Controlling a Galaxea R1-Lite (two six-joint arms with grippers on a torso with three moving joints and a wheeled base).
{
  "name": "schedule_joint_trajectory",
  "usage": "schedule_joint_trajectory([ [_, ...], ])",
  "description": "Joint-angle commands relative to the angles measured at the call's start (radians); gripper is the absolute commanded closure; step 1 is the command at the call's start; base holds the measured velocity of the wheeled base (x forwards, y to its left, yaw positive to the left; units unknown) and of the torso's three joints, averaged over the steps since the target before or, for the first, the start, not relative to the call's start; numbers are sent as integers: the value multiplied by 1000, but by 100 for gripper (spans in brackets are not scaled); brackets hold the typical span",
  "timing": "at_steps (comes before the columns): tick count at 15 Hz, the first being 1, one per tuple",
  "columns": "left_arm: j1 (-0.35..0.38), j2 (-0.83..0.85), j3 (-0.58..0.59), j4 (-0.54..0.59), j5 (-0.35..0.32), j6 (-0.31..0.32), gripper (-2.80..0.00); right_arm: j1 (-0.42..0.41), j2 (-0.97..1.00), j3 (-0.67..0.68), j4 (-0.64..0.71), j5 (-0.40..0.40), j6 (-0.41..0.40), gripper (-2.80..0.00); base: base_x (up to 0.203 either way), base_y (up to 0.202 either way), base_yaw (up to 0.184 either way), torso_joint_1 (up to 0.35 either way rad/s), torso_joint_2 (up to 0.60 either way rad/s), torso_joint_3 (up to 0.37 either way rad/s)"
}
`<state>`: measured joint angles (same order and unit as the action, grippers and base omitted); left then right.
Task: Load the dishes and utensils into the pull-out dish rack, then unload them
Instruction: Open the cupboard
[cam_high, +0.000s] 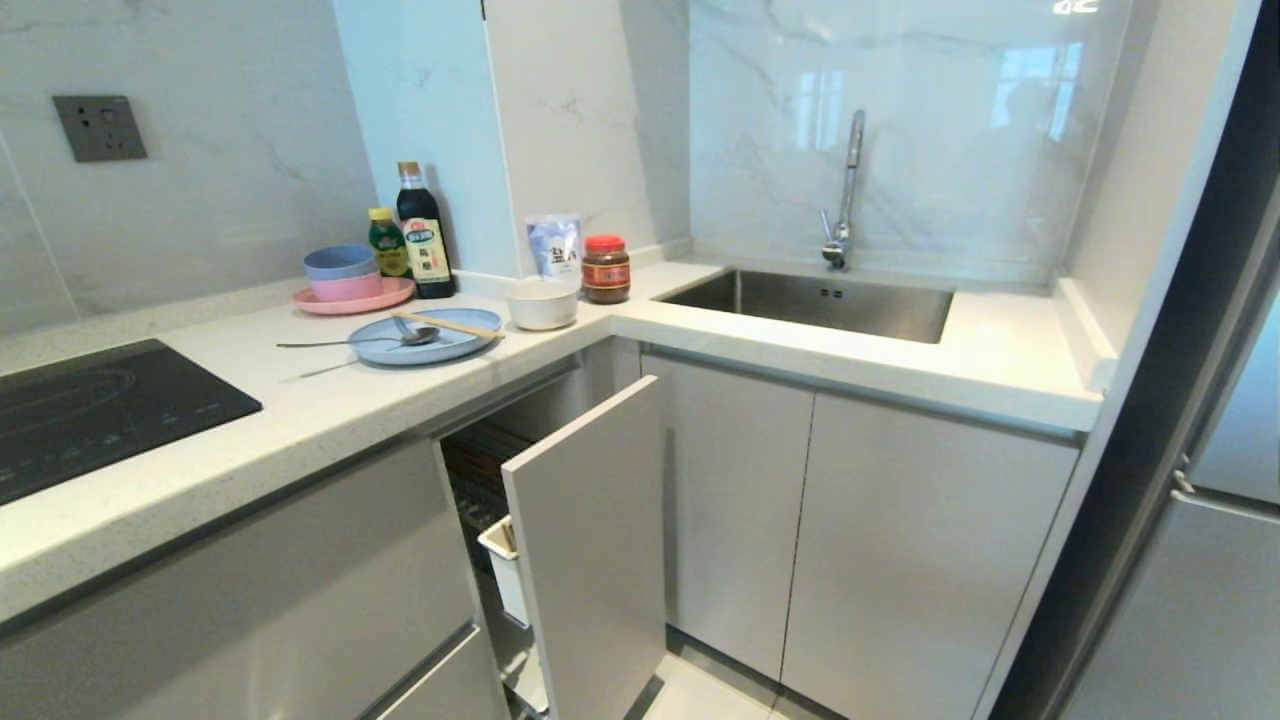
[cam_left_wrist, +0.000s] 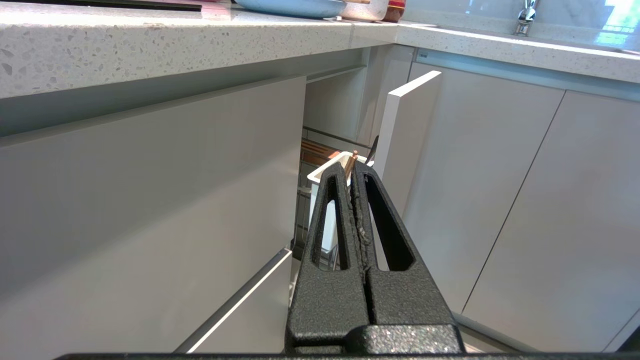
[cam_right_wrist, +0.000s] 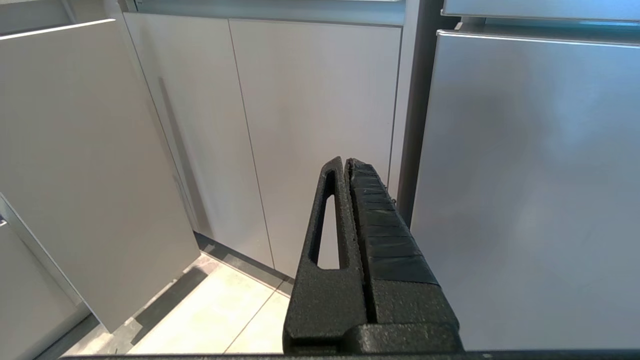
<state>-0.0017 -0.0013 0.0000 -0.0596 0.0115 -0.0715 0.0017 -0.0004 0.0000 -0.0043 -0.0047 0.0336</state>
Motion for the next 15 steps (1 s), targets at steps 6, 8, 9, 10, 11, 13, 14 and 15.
schedule_joint_trajectory([
  [6,0,1,26,0,1,-1,0,0,-4,2,-1,0,0,0,0,0,0,0,0,0],
  [8,0,1,26,-2,1,-1,0,1,-4,2,0,0,0,0,0,0,0,0,0,0],
  [9,0,1,26,0,1,-1,0,1,-4,2,-1,-1,0,0,0,0,0,0,0,0],
  [10,0,1,26,1,-4,10,0,0,-4,2,0,0,0,0,0,0,0,0,0,0],
  [11,0,1,26,0,-2,39,0,0,-4,2,-1,0,0,0,0,0,0,0,0,0],
  [13,0,1,-2,-36,0,77,0,0,-4,2,-2,0,0,0,0,0,0,0,0,0],
  [14,0,2,-56,-47,0,78,0,1,-4,2,-1,-1,0,0,0,0,0,0,0,0],
  [15,0,10,-148,-34,0,81,0,0,-4,2,0,0,0,0,0,0,0,0,0,0],
])
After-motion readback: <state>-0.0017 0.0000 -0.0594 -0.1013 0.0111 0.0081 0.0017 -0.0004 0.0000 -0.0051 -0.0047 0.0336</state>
